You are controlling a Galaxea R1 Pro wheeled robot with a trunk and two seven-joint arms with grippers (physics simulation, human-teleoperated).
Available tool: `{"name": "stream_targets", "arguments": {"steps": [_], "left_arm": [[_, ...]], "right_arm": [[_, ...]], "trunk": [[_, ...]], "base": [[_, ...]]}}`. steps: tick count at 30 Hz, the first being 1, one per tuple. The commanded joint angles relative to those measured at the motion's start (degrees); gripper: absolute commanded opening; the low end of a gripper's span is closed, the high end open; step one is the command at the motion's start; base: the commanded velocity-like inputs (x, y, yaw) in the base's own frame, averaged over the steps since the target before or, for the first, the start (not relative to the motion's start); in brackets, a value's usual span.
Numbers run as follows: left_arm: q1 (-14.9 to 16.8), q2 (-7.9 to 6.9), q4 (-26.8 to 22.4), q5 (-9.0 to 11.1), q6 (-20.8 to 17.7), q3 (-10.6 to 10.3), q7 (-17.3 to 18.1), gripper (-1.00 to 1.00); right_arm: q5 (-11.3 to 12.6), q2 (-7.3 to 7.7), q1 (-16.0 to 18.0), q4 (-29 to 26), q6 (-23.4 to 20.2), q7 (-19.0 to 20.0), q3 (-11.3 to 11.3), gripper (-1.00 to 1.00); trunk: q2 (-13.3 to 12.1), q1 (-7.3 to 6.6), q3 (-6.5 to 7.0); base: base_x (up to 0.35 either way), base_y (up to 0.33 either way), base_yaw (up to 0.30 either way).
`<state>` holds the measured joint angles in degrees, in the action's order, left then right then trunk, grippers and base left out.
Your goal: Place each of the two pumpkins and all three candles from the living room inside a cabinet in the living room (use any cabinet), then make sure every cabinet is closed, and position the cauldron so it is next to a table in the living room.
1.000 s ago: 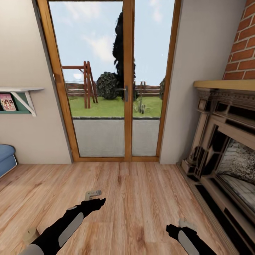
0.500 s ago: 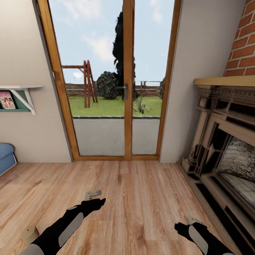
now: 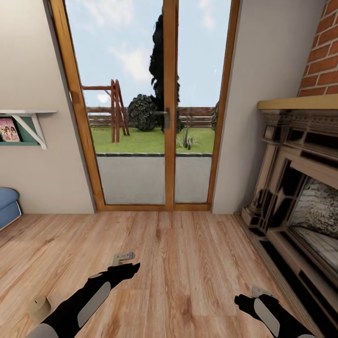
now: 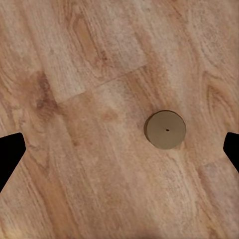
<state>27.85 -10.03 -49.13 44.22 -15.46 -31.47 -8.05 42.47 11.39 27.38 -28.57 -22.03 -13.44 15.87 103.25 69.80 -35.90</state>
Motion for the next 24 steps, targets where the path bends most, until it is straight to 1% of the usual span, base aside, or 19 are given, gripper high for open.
{"name": "stream_targets", "arguments": {"steps": [1,9,11,12,16,18,19,20,23,24], "left_arm": [[0.1,-0.08,-0.1,0.6,-0.1,-0.3,-0.6,1.0],[0.0,-0.08,-0.2,0.6,-0.3,-0.4,-0.6,1.0],[0.0,-0.22,-0.3,0.6,-0.7,-0.3,-0.5,1.0],[0.0,-0.33,-0.6,0.6,-1.5,-0.3,-0.5,1.0],[0.0,-0.39,-3.1,0.6,-6.7,0.0,-0.6,1.0],[0.4,-0.21,-5.9,0.6,-12.4,0.2,-0.9,1.0],[0.6,-0.2,-6.8,0.6,-13.8,0.2,-0.9,1.0],[1.4,-0.13,-8.5,0.6,-16.6,0.3,-1.0,1.0],[3.4,-0.06,-10.8,0.6,-20.7,0.3,-1.2,1.0],[4.2,-0.03,-11.5,0.6,-22.0,0.3,-1.2,1.0]], "right_arm": [[0.6,0.09,0.0,-0.1,-0.1,-0.5,0.5,1.0],[0.6,0.18,0.0,0.0,-0.1,-0.5,0.5,1.0],[0.7,0.24,0.0,0.1,-0.1,-0.5,0.5,1.0],[0.7,0.26,0.0,0.1,-0.1,-0.5,0.5,1.0],[0.7,0.22,0.0,0.2,0.0,-0.5,0.5,1.0],[0.7,0.26,0.0,0.2,0.0,-0.5,0.5,1.0],[0.7,0.26,0.0,0.2,0.0,-0.5,0.5,1.0],[0.7,0.28,0.0,0.1,0.0,-0.5,0.5,1.0],[0.7,0.28,0.0,0.1,0.0,-0.4,0.5,1.0],[0.7,0.3,0.0,0.1,0.0,-0.4,0.5,1.0]], "trunk": [[0.4,0.22,-0.25],[3.7,1.98,-1.68],[4.5,2.42,-2.04],[4.9,2.64,-2.22],[6.5,3.52,-2.94],[7.3,3.96,-3.3],[7.7,4.18,-3.48],[8.1,4.4,-3.66],[9.3,5.05,-4.2],[9.3,5.05,-4.2]], "base": [[0.0,0.0,0.0],[0.0,0.0,0.0],[0.0,0.0,0.0],[0.0,0.0,0.0],[0.0,0.0,0.0],[0.0,0.0,0.0],[0.0,0.0,0.0],[0.0,0.0,0.0],[0.0,0.0,0.0],[0.0,0.0,0.0]]}}
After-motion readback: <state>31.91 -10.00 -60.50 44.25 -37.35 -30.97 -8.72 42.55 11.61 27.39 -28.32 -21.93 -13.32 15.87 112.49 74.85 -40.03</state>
